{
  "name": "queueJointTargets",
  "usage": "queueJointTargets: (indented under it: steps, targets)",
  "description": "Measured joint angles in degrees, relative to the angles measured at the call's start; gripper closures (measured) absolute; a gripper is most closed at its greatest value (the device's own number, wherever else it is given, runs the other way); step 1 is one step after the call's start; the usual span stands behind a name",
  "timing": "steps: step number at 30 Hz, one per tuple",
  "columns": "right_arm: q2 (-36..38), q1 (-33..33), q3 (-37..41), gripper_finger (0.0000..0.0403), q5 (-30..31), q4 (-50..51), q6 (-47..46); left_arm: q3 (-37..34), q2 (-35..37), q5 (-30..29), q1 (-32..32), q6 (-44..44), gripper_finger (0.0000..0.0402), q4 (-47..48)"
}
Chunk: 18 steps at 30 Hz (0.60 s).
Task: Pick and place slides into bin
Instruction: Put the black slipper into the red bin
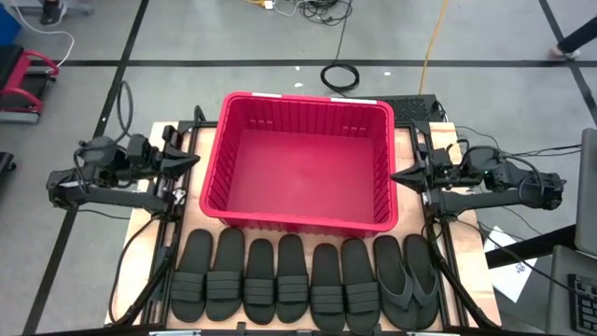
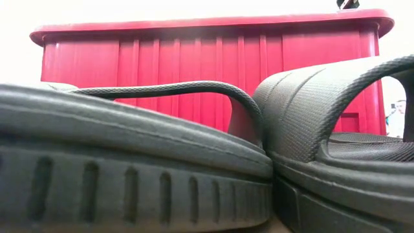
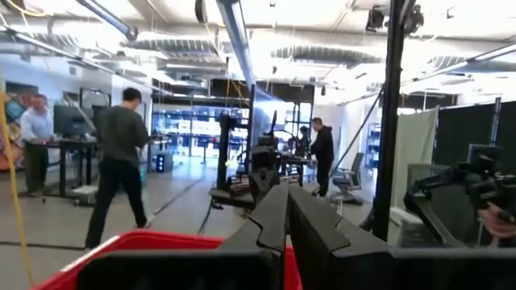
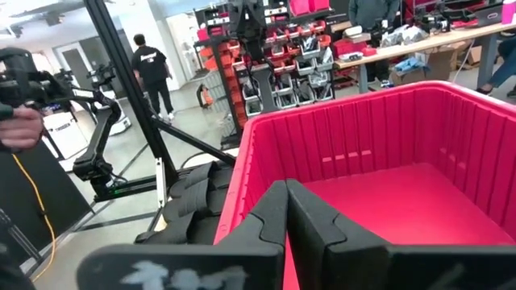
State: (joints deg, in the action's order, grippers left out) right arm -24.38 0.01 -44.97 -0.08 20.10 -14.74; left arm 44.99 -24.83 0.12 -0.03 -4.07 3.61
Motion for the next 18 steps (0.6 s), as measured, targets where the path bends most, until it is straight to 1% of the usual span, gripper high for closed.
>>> queueJointTargets:
  steps: [2, 5, 8, 10, 14, 18]
  targets:
    - [-0.2, 0.0, 0.0, 0.0402, 0.0, -2.6, -2.5, 0.0, -0.6, -0.1, 0.0, -1.5, 0.038, 0.4]
    - [-0.9, 0.0, -1.3, 0.0392, -0.6, -5.8, -3.2, 0.0, -2.1, -0.2, 0.0, -5.2, 0.038, -0.7]
    - [-2.7, 0.0, -6.0, 0.0366, -3.3, -3.9, -3.2, 0.0, -3.4, -0.2, 0.0, -7.1, 0.038, -0.8]
    - [-4.4, 0.0, -10.4, 0.0341, -5.4, -2.1, -2.9, 0.0, -4.4, -0.2, 0.0, -7.8, 0.038, -0.8]
    - [-9.2, 0.0, -21.5, 0.028, -9.6, 5.3, -3.0, 0.0, -5.9, -0.2, 0.0, -9.0, 0.038, -0.8]
    - [-15.3, 0.1, -32.8, 0.0228, -16.6, 19.4, -6.2, 0.0, -6.7, -0.2, 0.0, -9.2, 0.038, -0.8]
